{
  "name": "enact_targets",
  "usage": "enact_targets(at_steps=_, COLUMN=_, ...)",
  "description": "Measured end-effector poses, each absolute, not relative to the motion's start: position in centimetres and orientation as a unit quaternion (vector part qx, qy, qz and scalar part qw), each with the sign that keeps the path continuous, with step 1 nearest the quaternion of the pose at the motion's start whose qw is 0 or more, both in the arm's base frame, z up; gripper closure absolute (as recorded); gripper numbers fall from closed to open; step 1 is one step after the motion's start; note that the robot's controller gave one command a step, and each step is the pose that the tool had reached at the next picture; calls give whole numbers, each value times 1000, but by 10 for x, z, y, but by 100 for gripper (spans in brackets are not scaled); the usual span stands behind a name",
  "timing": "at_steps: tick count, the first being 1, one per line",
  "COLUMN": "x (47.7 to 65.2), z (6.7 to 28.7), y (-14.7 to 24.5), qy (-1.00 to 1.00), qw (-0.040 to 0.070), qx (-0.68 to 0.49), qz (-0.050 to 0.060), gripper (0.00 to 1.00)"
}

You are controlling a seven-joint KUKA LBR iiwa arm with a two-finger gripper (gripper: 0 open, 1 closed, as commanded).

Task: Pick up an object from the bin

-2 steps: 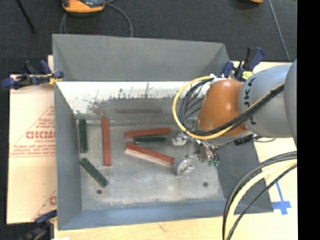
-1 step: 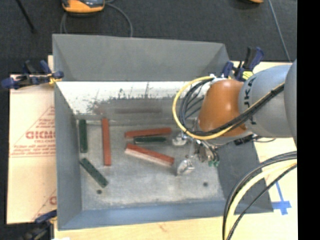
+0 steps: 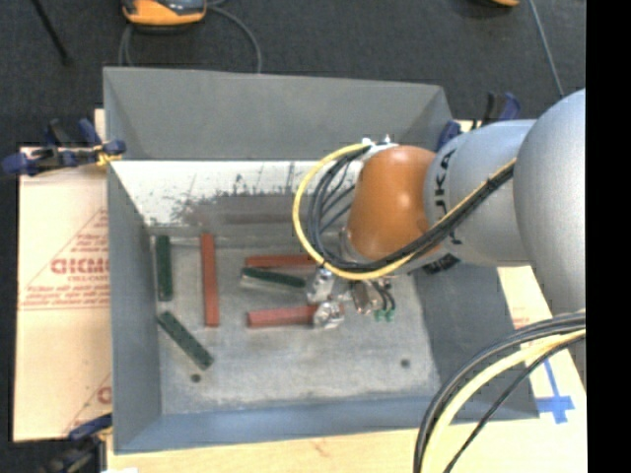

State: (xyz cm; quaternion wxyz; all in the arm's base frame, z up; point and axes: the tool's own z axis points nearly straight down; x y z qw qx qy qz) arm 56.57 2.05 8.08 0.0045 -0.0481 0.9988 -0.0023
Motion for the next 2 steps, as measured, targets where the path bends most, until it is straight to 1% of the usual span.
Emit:
enact_targets(at_steps=1, x=566, z=81, y=21, qy=999, qw=5, qx=-48, qz=-2, gripper=100)
enact_targets(at_steps=2, x=589, z=225, y=2, qy=999, qw=3, qx=-33, qz=-1, gripper=100)
